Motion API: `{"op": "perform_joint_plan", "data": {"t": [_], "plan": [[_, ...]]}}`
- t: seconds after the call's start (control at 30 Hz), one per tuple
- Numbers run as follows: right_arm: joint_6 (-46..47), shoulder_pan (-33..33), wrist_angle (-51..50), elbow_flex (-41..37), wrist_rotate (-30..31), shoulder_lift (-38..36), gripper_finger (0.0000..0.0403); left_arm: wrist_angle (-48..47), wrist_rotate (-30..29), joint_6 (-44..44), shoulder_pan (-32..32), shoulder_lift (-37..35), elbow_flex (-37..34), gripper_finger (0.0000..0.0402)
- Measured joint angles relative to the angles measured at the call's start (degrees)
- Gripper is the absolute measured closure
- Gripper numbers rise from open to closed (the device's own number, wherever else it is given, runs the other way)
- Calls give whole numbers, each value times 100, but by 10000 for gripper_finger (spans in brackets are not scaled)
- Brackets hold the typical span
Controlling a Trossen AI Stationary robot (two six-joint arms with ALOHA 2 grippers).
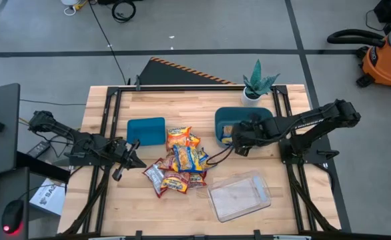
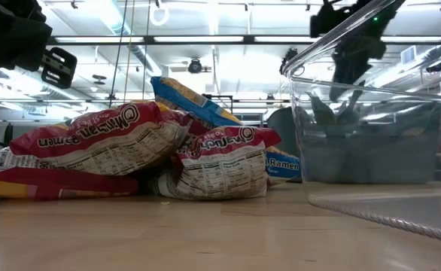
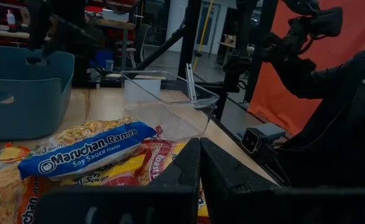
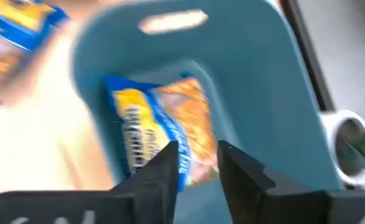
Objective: Sort Maruchan noodles
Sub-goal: Put the blue noodle pack into the green bin
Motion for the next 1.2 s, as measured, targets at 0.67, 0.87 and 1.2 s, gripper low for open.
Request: {"op": "perform_joint_plan", "data": {"t": [0.67,0.87,1.2], "plan": [[-1984,24,3740,268,-1985,800,239,0,1,0,2,0,0,388],[-2720,239,3641,1397,-2396,1865,239,0,-1,0,0,0,0,388],[-3828,550,3079,3253,-2460,3413,239,0,-1,0,0,-2,-2,388]]}}
